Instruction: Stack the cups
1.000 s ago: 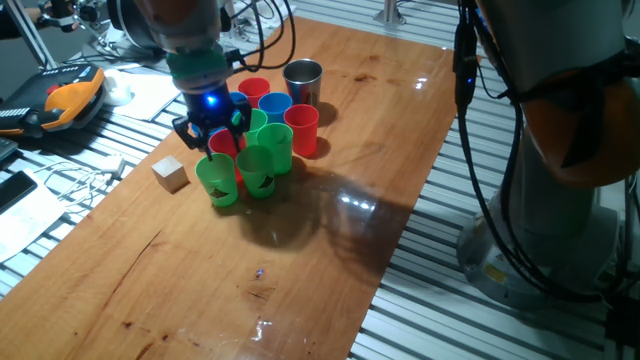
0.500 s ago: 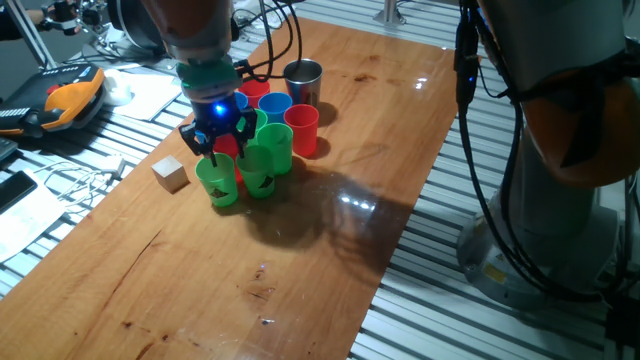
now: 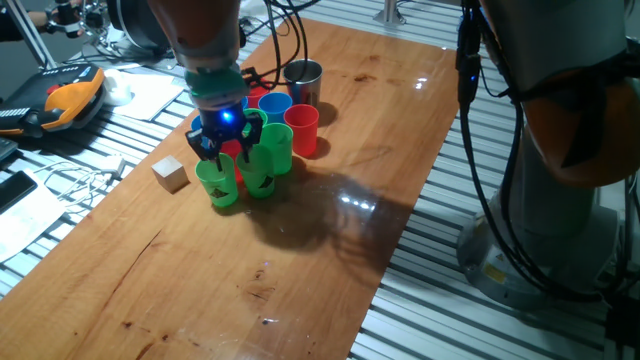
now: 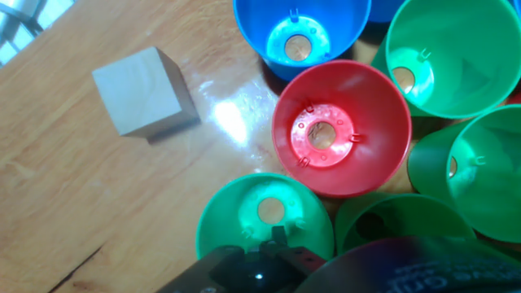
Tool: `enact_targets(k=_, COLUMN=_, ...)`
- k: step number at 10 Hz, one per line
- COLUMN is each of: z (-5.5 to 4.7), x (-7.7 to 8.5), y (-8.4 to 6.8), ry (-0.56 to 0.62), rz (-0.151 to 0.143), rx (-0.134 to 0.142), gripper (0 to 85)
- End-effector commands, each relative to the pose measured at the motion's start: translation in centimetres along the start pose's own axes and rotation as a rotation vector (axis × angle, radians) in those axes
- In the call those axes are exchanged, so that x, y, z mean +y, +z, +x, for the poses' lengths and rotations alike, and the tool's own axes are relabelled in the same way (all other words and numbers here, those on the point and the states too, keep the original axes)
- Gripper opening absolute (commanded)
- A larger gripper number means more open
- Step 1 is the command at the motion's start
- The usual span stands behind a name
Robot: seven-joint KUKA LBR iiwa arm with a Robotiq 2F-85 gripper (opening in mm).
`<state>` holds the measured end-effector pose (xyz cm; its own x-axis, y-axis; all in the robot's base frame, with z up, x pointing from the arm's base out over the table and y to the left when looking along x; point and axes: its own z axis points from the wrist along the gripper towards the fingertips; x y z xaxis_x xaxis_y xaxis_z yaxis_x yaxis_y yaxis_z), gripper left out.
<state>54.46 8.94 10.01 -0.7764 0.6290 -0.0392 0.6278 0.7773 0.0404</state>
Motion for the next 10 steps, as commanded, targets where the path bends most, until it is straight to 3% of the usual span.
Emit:
enact_targets(k=1, z=0.1, x=0.0, y=0.2, ry=-0.004, rz=-0.004, rx=0.0, gripper=34.0)
enact_targets(k=2, z=0.4, x=-0.1, y=0.5, ry=-0.015, rz=-0.006, rx=-0.008, gripper=34.0)
enact_targets(k=4, z=0.7, x=-0.3, y=0.6, ry=-0.064, rz=-0.016, rx=-0.014, gripper=0.0)
enact_targets(k=7, z=0.7, x=0.2, y=-0.1, ry=-0.083, rz=0.002, rx=-0.009, gripper=0.0)
enact_targets(k=10, z=0.9, x=0.9, y=-2.5, ry=-0.073, rz=0.009, rx=0.026, gripper=0.0)
